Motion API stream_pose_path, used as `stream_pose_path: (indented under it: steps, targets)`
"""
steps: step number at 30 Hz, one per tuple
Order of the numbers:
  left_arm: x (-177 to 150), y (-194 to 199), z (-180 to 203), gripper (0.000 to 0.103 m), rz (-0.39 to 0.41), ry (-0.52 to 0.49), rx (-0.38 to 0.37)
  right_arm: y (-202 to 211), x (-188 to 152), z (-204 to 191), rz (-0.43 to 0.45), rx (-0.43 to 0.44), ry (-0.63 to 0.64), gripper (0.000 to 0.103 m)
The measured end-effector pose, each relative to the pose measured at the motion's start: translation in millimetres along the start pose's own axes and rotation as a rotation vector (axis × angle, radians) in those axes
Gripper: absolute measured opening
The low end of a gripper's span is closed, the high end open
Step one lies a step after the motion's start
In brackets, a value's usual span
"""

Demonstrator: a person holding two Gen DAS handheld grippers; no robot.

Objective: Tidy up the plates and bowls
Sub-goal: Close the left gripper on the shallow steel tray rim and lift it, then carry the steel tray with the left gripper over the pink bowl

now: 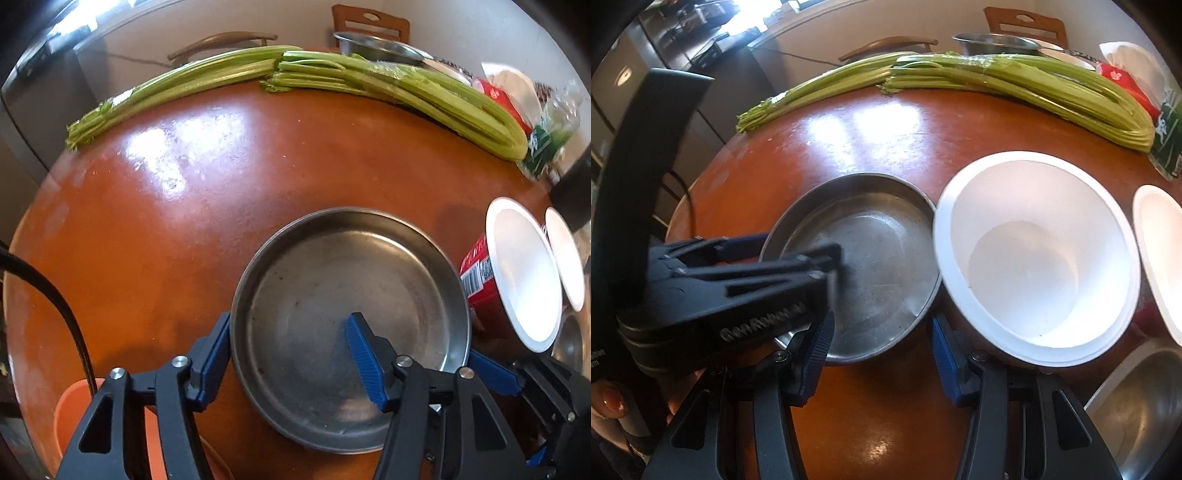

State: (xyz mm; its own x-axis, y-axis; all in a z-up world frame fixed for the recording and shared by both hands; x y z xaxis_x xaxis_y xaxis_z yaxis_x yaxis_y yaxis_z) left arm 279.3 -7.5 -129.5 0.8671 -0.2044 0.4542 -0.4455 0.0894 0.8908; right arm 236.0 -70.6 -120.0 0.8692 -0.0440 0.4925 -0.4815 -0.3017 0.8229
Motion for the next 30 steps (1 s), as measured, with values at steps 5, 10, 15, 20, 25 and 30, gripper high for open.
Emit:
stream_pose_path:
  steps: [5, 10, 15, 20, 25, 30]
  targets:
    - [0, 2, -2, 0.059, 0.009, 0.019, -0.018, 0, 0, 0, 0.006, -0.007, 0.009, 0.053]
    - [2, 10, -5, 0.059, 0.027, 0.027, -0.021, 6, 0, -2, 0.019, -0.004, 0.016, 0.053]
    - [3, 19, -8, 0.059, 0.04, 0.041, -0.024, 12, 1, -5, 0.028, 0.011, 0.015, 0.053]
    - [0, 34, -10, 0.059, 0.066, 0.049, -0.014, 21, 0, -12, 0.044, 0.025, 0.031, 0.053]
    - [-3, 49, -15, 0.059, 0.09, 0.066, -0.009, 34, -2, -20, 0.061, 0.047, 0.045, 0.053]
    - [-9, 65, -18, 0.059, 0.115, 0.073, 0.014, 45, -5, -29, 0.079, 0.064, 0.068, 0.053]
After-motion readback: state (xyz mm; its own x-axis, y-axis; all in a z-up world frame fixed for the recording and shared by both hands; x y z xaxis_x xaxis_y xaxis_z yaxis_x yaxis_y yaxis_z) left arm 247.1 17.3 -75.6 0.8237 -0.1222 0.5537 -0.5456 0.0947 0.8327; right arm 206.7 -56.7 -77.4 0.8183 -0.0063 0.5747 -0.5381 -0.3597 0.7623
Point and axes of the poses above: each gripper's, at about its wrist camera, not at the fingertips, and y roughly against the way its jaws point, z to its right, x to its top, the point moved 8 cm from there along -y, roughly the way its jaws point, and after that the axes turned 5 degrees about z, right-handed, at the moved point
